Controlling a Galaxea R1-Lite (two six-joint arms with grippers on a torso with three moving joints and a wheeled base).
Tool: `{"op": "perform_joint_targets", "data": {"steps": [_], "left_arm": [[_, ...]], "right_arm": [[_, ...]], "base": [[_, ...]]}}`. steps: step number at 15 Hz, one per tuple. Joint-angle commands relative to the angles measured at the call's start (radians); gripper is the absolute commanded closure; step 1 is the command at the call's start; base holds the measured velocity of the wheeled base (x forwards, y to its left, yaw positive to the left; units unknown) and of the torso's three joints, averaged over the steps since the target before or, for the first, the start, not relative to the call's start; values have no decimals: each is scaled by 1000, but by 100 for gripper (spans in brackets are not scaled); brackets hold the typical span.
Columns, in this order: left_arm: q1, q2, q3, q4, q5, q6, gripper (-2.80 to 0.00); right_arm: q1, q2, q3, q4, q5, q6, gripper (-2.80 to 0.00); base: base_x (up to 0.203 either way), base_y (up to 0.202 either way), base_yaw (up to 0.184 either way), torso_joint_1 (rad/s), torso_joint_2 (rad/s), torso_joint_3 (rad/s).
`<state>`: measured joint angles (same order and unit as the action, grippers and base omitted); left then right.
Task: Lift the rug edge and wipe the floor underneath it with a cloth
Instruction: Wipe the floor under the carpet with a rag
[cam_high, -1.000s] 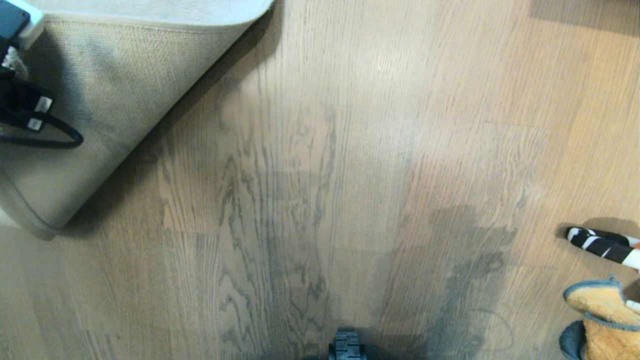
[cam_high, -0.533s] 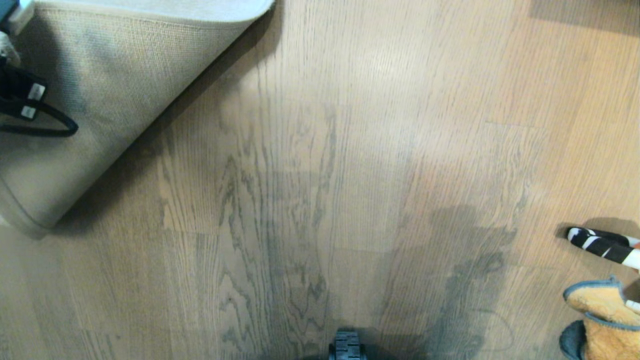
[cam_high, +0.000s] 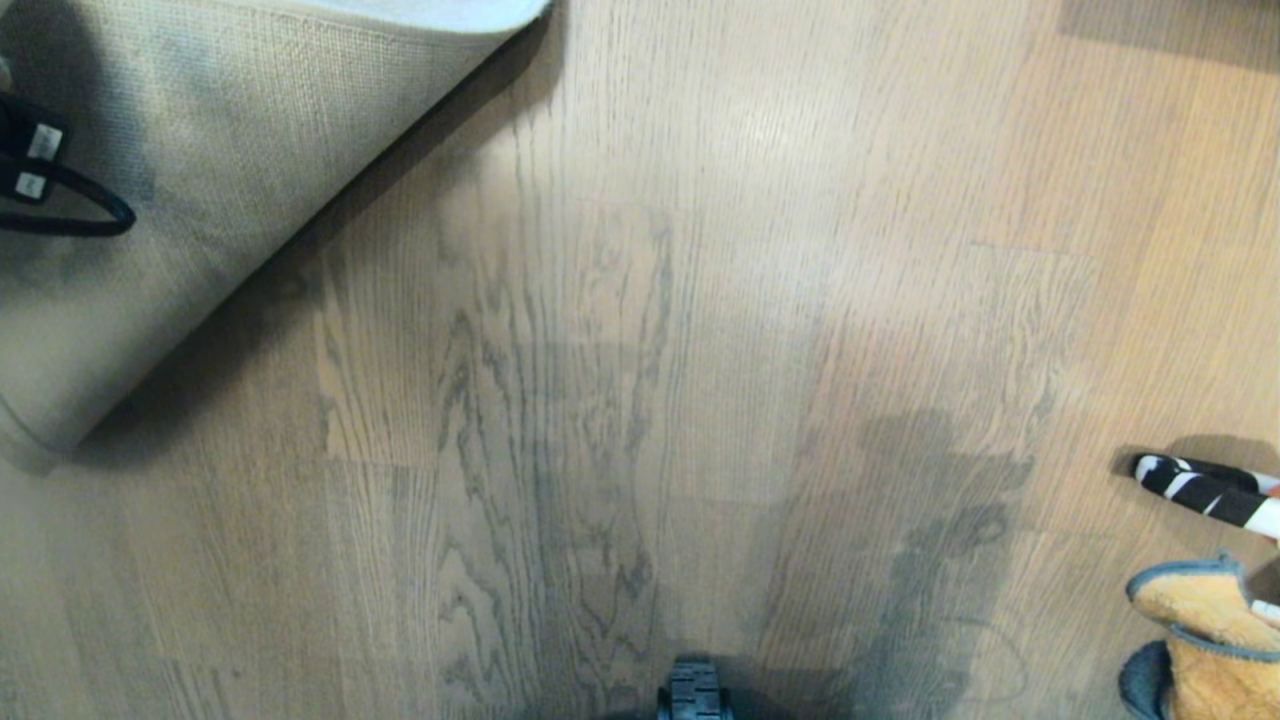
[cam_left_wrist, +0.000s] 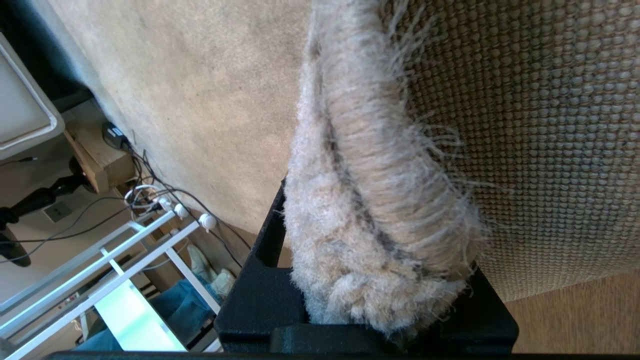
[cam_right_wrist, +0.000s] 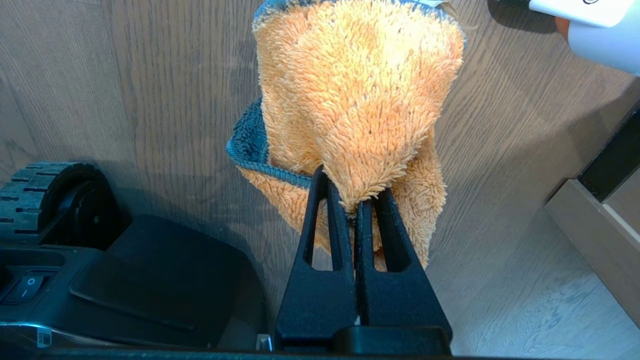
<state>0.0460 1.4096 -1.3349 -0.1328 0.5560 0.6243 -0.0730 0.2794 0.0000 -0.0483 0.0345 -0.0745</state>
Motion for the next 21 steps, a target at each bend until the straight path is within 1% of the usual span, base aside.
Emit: {"op": "perform_joint_targets", "data": {"steps": [1,13,15,21], "left_arm": [[-1,-6,-9,-2,2,5,0],[-1,-6,-13,-4,1,0,0],[-1,-6,-14,-4,1,0,0],[-1,-6,-12,-4,1,-1,0]], "right_arm": [[-1,1,0,-1,1,-2,0],[0,1,0,-1,1,-2,0],[-1,1,0,-1,1,-1,0],[-1,1,0,-1,1,-2,0]], "base": [[0,0,0,0,0,0],[0,3,-1,0,0,0],[1,118,-10,4,13,6],[0,193,-1,2,4,3]]}}
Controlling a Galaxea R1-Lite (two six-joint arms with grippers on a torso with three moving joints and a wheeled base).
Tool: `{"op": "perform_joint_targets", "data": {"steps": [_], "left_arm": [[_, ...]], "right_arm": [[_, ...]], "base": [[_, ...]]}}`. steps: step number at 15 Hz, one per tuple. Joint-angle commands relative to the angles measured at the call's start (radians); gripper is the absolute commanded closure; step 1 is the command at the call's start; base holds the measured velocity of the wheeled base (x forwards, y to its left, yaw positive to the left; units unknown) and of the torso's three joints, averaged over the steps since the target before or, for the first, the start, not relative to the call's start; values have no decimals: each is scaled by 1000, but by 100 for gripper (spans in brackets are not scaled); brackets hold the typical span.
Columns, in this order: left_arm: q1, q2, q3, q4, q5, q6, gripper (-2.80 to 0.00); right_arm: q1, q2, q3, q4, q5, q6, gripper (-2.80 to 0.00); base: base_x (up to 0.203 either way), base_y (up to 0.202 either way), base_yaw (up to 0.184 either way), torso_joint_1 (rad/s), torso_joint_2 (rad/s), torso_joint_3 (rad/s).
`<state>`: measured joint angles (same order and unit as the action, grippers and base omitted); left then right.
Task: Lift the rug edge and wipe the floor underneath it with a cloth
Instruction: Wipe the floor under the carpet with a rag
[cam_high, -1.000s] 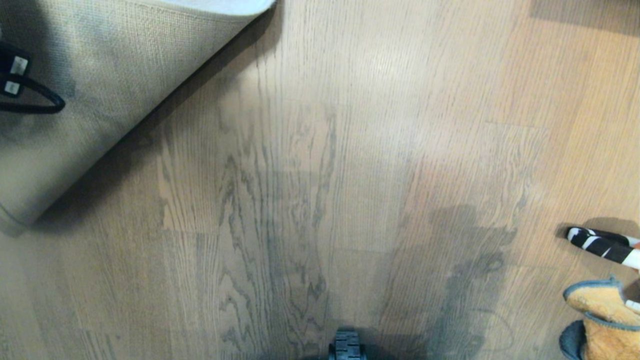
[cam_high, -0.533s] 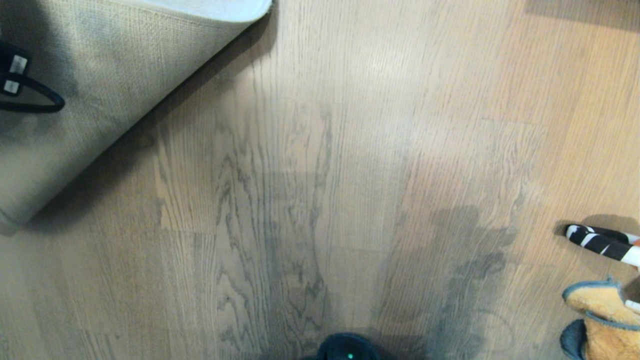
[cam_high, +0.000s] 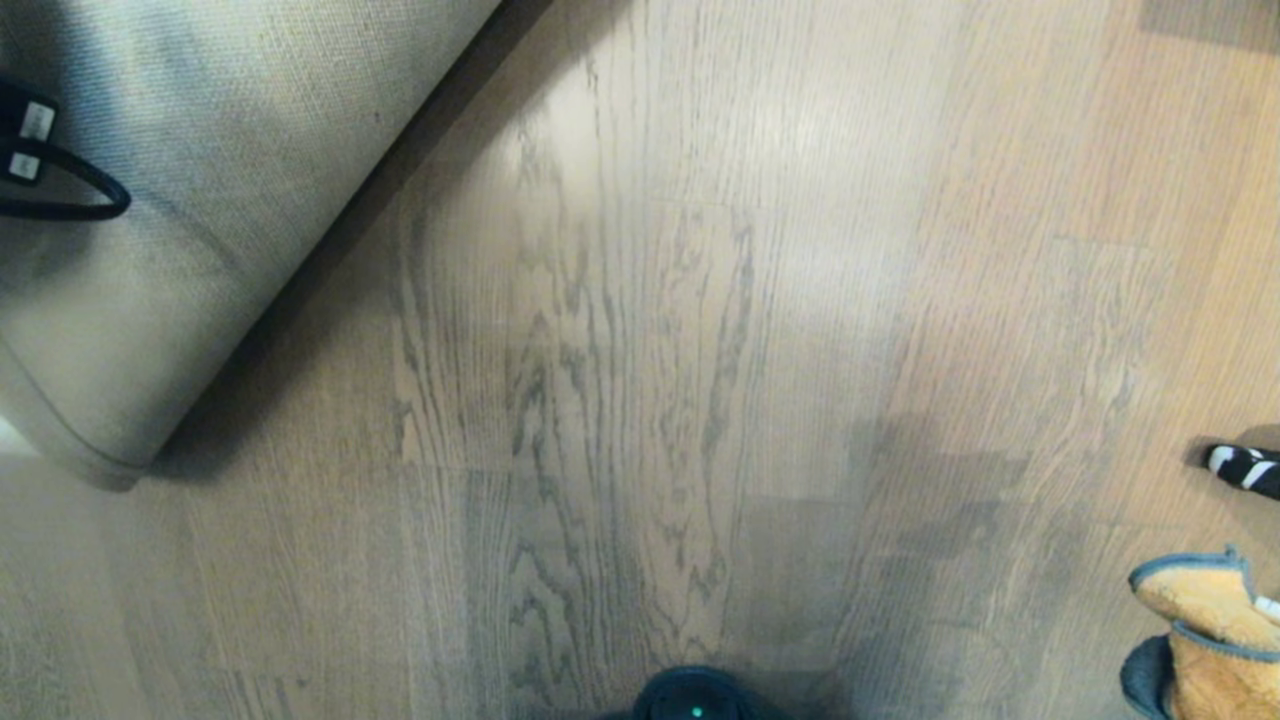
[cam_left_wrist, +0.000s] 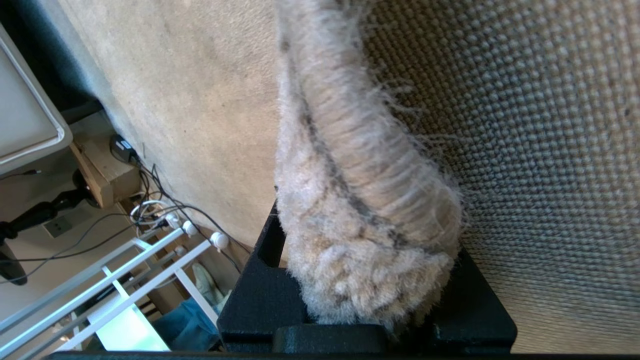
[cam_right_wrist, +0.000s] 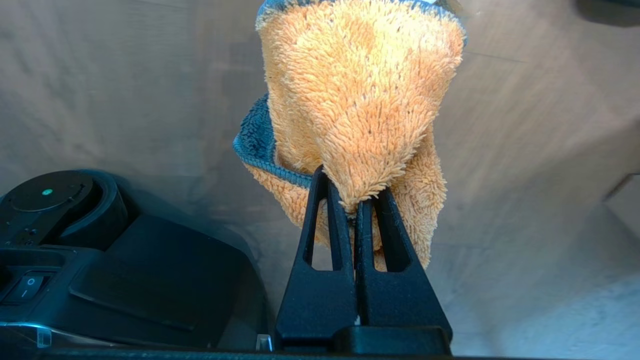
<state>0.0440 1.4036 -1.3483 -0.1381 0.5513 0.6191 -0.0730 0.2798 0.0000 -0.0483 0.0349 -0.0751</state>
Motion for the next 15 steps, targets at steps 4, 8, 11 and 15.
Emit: {"op": "perform_joint_targets", "data": {"steps": [4,8,11,15], "left_arm": [[0,0,3,2,6,4,0],[-4,0,1,2,6,4,0],[-7,0,0,2,7,4,0],[-9,2,0,-15,6,4,0]], "right_arm": [[-1,1,0,-1,0,-1,0],[1,1,0,-1,0,0,0],[-1,1,0,-1,0,0,0],[-1,1,0,-1,0,0,0]], "base": [[0,189,-5,1,2,1],[0,158,-2,1,2,4],[0,0,0,0,0,0],[0,0,0,0,0,0]]}}
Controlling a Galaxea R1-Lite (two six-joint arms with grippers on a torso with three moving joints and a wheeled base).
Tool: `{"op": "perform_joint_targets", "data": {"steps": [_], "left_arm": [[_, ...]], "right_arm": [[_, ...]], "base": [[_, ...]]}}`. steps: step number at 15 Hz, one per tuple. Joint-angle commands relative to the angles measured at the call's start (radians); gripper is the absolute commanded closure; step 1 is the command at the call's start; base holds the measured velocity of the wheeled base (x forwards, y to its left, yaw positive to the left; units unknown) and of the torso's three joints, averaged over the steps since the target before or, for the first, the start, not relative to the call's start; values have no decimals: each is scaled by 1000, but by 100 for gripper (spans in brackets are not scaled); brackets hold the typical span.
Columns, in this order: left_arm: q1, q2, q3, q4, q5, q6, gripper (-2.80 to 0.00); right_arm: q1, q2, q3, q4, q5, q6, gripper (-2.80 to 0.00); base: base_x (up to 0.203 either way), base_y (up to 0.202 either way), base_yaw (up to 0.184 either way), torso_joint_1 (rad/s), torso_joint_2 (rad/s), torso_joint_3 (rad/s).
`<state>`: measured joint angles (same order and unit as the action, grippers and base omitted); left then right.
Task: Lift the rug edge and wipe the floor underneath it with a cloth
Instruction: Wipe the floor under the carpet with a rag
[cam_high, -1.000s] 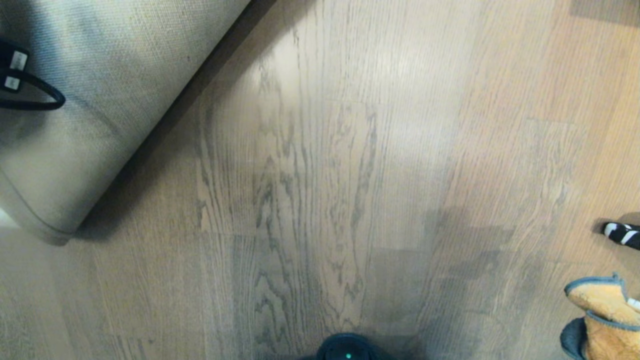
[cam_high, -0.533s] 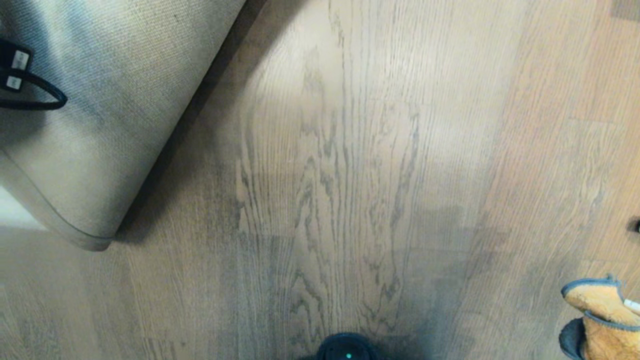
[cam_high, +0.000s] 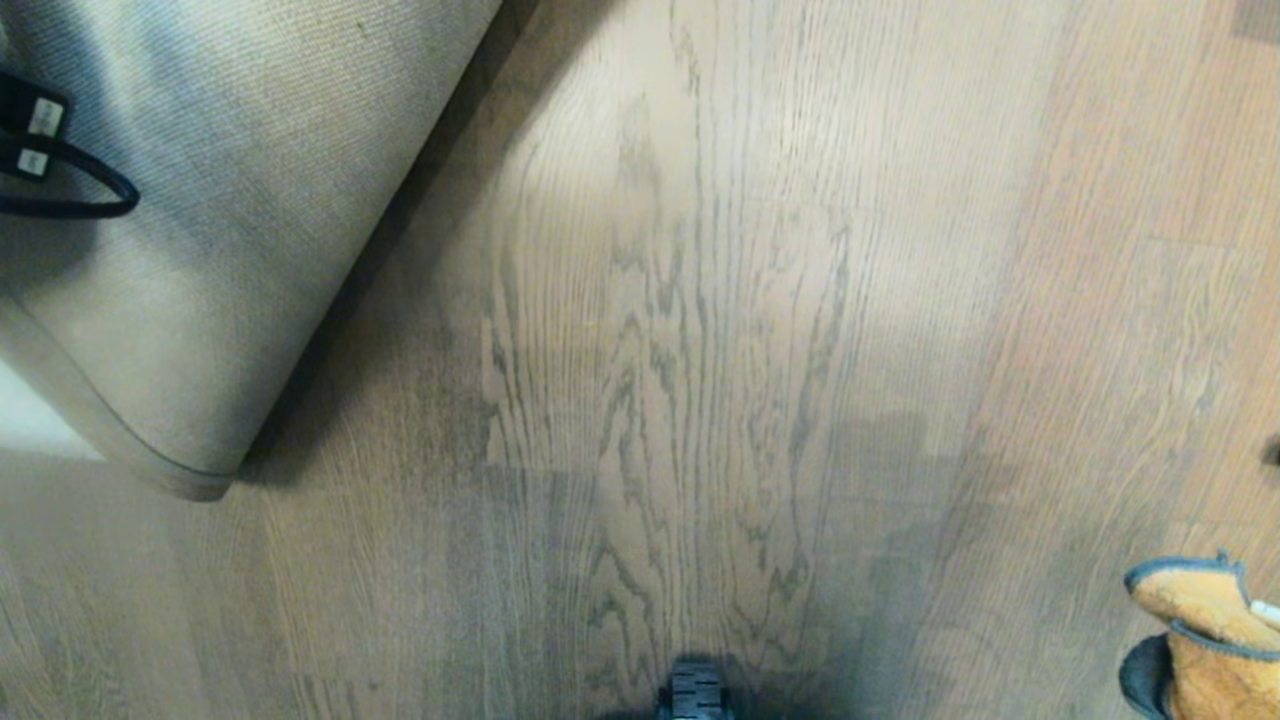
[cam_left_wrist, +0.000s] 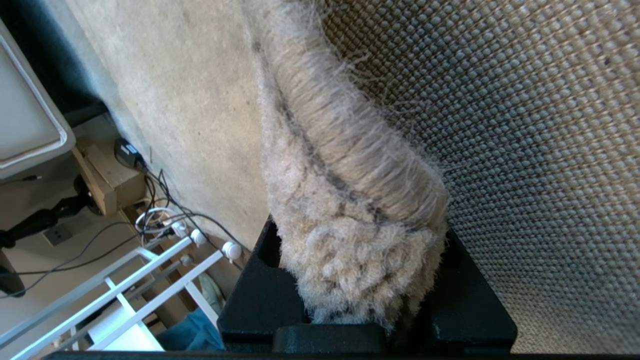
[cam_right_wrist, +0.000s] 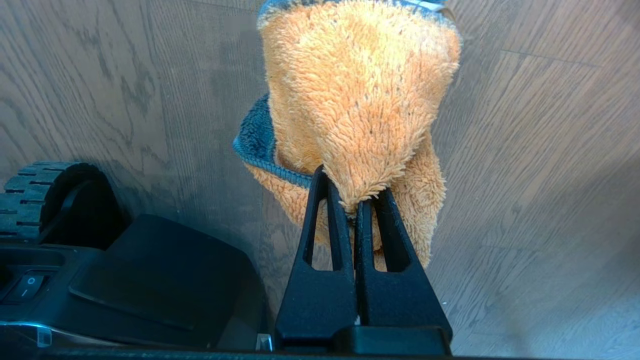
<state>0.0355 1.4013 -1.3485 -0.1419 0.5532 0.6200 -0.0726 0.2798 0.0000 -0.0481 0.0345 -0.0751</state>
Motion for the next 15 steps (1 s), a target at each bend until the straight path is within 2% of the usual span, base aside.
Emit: {"op": "perform_joint_targets", "data": {"steps": [1,9,12,15], "left_arm": [[-5,4,3,-29,4,4,0],[-9,-4,14,-30,13,6,0],[-9,-4,19,-30,16,6,0],[-27,-8,37,-33,50,6,0]], "right_arm": [[-1,1,0,-1,1,0,0],[0,1,0,-1,1,-15,0],[2,-1,0,-5,1,-93,0],[92,-77,0,-11,-2,-130,0]], "base": [[0,0,0,0,0,0],[0,0,0,0,0,0],[0,0,0,0,0,0],[0,0,0,0,0,0]]}}
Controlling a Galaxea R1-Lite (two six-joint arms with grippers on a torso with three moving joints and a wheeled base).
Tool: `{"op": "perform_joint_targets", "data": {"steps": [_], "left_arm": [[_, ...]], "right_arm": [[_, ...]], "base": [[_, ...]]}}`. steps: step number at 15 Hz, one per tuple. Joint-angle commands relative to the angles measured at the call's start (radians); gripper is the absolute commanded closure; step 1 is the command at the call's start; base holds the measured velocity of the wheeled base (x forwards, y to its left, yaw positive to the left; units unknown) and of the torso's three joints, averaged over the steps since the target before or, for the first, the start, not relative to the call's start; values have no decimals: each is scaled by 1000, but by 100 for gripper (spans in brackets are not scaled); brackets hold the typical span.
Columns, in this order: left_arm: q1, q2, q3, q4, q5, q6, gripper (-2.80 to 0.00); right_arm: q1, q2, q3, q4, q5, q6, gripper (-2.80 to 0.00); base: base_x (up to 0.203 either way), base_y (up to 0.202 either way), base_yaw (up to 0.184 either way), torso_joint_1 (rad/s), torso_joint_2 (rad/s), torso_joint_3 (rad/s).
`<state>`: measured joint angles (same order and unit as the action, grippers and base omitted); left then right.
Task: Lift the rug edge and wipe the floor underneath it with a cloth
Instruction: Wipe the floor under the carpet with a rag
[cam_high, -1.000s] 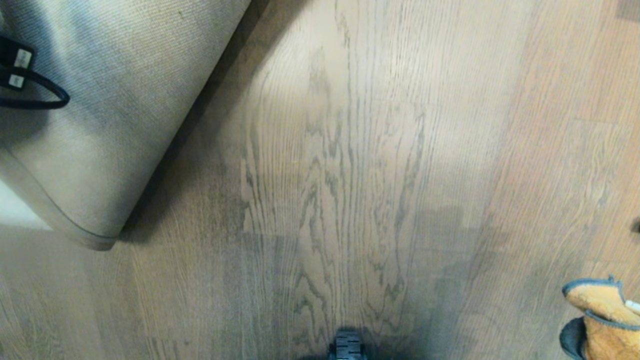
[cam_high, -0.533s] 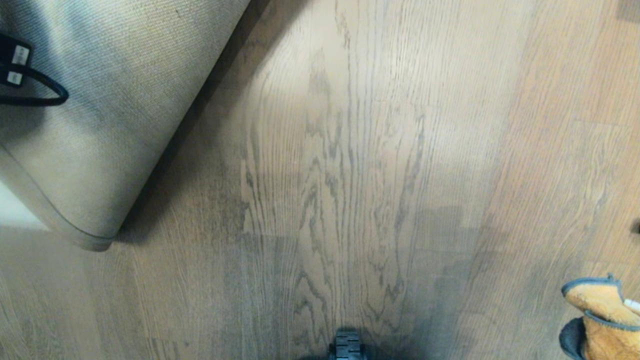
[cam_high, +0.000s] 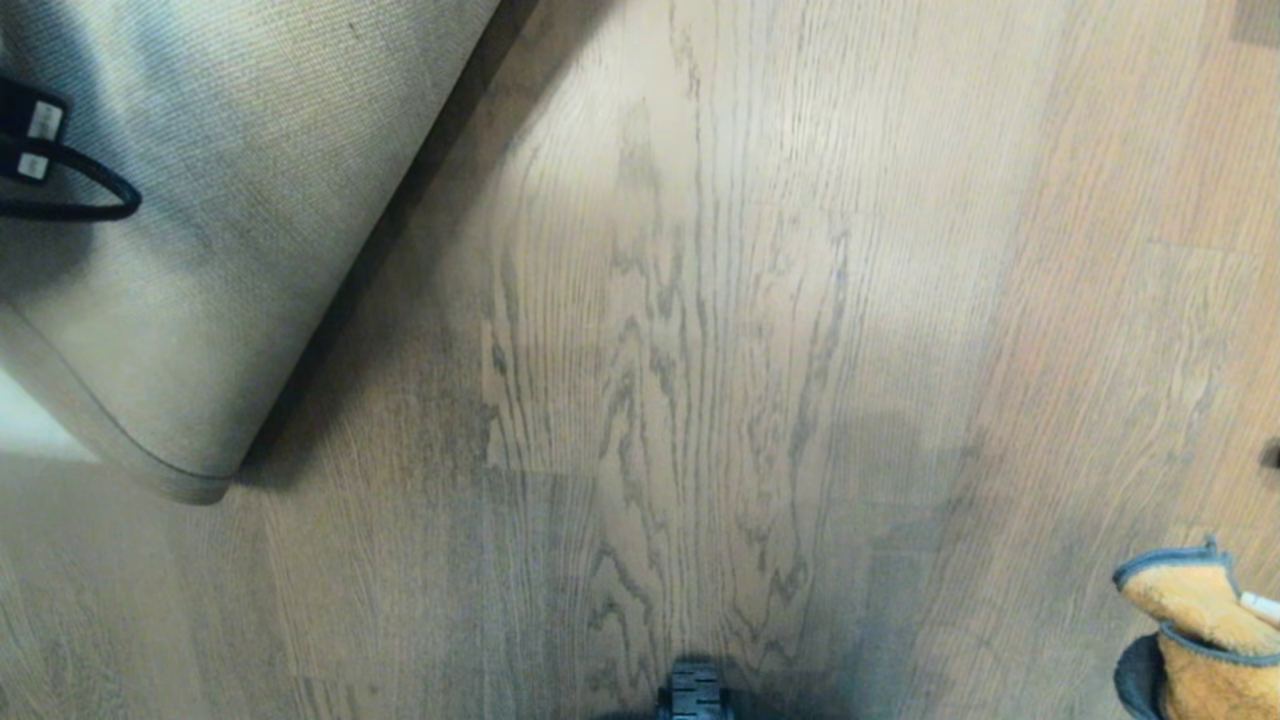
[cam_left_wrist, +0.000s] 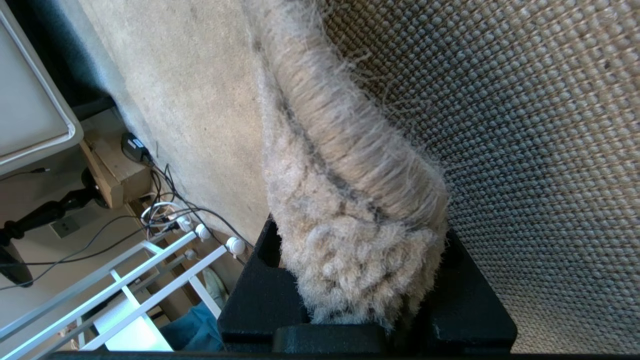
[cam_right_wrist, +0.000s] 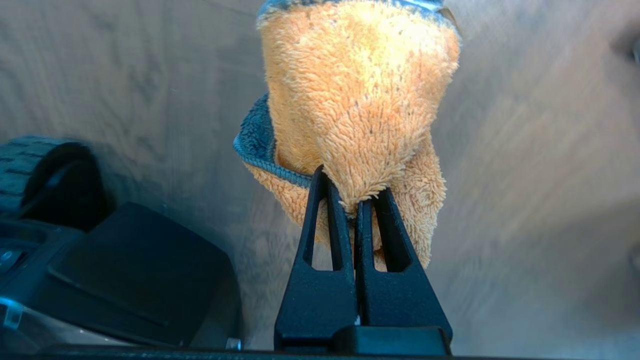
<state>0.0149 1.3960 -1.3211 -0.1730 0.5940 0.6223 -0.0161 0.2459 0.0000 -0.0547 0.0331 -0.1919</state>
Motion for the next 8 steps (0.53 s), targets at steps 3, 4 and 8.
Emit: {"op": "perform_joint_targets", "data": {"steps": [3,4,8], "left_arm": [[-12,-4,14,0,13,4,0],[-12,-5,14,0,13,4,0],[-16,-5,20,0,15,4,0]], "right_arm": [[33,-39,0,-2,1,-17,0],[35,-31,0,-1,1,-17,0],[38,-12,0,-3,6,-13,0]], "base": [[0,0,0,0,0,0],[0,0,0,0,0,0],[0,0,0,0,0,0]]}}
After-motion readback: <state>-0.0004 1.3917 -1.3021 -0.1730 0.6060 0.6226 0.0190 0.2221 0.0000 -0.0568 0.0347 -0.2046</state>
